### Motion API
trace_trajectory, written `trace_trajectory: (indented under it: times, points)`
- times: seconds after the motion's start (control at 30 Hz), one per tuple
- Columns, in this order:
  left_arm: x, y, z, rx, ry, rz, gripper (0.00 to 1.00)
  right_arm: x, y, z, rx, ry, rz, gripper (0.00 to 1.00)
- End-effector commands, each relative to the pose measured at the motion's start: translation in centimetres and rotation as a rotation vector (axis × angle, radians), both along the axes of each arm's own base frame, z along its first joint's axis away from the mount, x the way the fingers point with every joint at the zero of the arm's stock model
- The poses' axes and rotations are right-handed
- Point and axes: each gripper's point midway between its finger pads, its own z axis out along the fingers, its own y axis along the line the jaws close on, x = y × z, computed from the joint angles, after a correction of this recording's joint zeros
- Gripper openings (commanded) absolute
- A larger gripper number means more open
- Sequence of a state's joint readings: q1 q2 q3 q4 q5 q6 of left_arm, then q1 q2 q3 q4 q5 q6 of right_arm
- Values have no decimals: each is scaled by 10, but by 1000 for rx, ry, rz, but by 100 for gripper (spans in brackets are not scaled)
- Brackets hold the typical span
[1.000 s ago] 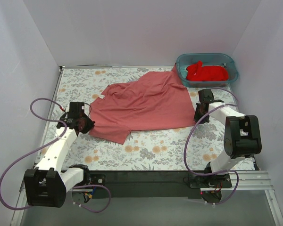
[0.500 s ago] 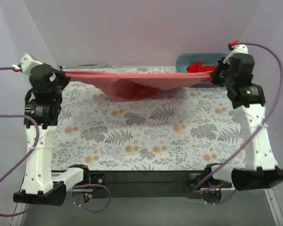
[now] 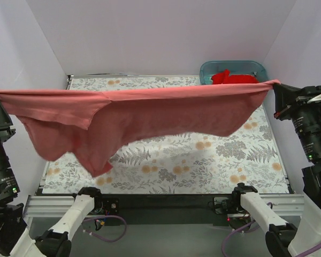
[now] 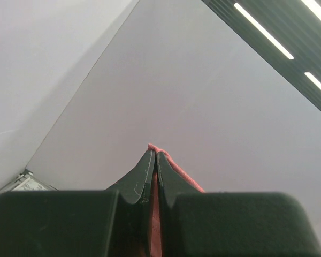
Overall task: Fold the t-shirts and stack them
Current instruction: Flatten the tshirt out
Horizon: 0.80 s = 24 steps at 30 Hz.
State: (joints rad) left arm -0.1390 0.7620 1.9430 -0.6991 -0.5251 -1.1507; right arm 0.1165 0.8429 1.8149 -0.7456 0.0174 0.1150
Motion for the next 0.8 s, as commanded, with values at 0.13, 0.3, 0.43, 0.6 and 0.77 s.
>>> trace_trajectory:
  times: [0.13,0.3,0.43,0.6,0.77]
  points:
    - [116,-3,-9,126,214,110,0,67,-4,-14,-80,115,-60,1]
    - [236,-31,-66,189,394,46,0,148,11,-69,-106,271,-22,1]
    - [338,-52,-199,216,646,-11,0,215,18,-172,-112,407,-21,1]
    - [402,-59,-353,187,906,-83,0,264,19,-284,-136,534,-41,1]
    - [439,-75,-432,168,1020,-190,0,307,9,-357,-189,584,-103,1]
